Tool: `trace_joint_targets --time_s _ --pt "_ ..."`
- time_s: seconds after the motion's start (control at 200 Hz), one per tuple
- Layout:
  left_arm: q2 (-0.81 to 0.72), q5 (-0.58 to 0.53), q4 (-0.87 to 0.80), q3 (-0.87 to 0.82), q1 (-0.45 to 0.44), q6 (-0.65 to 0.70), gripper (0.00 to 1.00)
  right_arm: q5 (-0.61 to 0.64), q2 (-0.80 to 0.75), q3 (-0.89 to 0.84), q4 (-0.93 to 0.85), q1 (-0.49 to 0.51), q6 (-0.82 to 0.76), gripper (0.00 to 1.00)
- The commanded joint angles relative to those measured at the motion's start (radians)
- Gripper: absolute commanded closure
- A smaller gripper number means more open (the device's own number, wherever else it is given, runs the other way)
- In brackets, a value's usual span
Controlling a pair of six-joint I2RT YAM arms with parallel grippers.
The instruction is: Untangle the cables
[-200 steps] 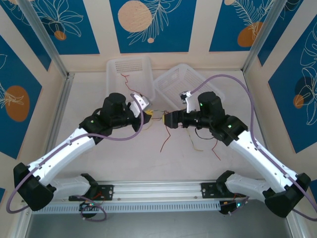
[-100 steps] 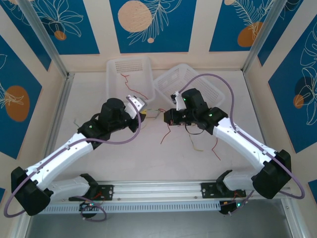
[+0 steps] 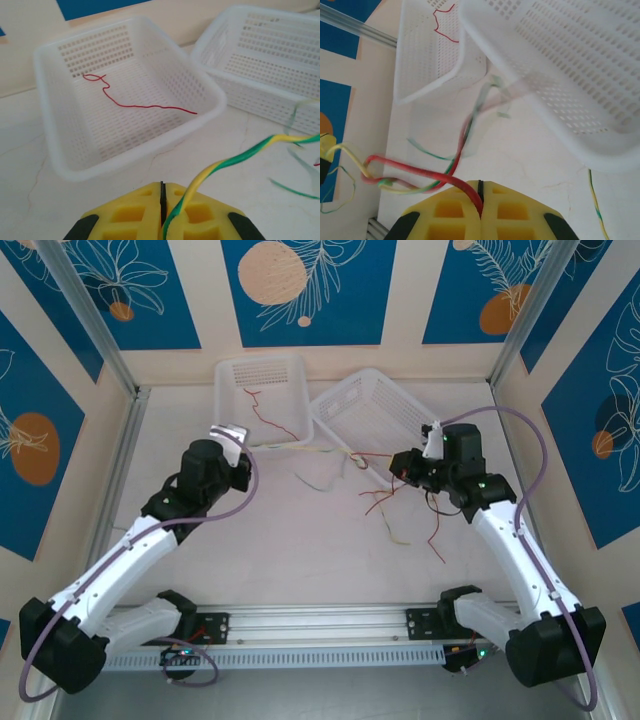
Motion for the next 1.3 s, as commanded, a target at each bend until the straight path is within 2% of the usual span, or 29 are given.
trace_joint_targets --time_s 0.0,0.055,0.14,0.235,0.365,0.59,0.69,0.81,0.855,0.935,1.05,1.125,1.205,1.295 --pt "-0.052 -0.231 -0.056 -0.014 0.076 -0.074 1.0 0.02 -0.049 -0.01 -0.058 -0.062 0.01 1.0" --pt "-0.074 -0.29 -0.079 -0.018 0.104 -0.1 1.0 0.009 -0.064 -0.01 -0.07 -0.087 0.002 1.0" --pt "-0.111 -0.324 -0.095 -0.035 0.156 -0.135 1.0 -0.001 -0.088 -0.01 -0.088 -0.139 -0.001 1.0" --pt "-0.137 -0.441 -0.172 -0.035 0.221 -0.231 1.0 -0.018 -0.119 -0.009 -0.103 -0.205 -0.01 1.0" --pt "-0.192 -0.504 -0.214 -0.053 0.315 -0.315 1.0 -0.06 -0.14 0.006 -0.132 -0.319 -0.022 1.0" --pt "-0.125 -0.404 -0.226 -0.003 0.432 -0.33 1.0 -0.097 -0.136 0.051 -0.134 -0.507 -0.039 1.0" --pt "-0.092 -0.365 -0.208 0.007 0.441 -0.33 1.0 -0.164 -0.109 0.064 -0.098 -0.606 -0.024 1.0" --pt "-0.093 -0.395 -0.199 0.002 0.441 -0.346 1.0 -0.149 -0.084 0.083 -0.083 -0.662 -0.012 1.0" --pt "-0.098 -0.372 -0.176 -0.003 0.442 -0.322 1.0 -0.178 -0.077 0.079 -0.054 -0.676 0.003 1.0" --pt "-0.111 -0.274 -0.142 -0.002 0.441 -0.31 1.0 -0.232 -0.054 0.088 -0.012 -0.638 0.028 1.0" --pt "-0.131 -0.095 -0.151 0.047 0.428 -0.286 1.0 -0.172 -0.061 0.11 -0.018 -0.526 0.015 1.0" --pt "-0.174 -0.046 -0.164 0.067 0.413 -0.27 1.0 -0.182 -0.091 0.118 0.016 -0.469 -0.001 1.0" --pt "-0.218 0.081 -0.153 0.086 0.411 -0.223 1.0 -0.131 -0.114 0.165 -0.004 -0.379 -0.038 1.0" --pt "-0.264 0.197 -0.139 0.098 0.411 -0.192 1.0 0.018 -0.142 0.229 -0.044 -0.246 -0.075 1.0"
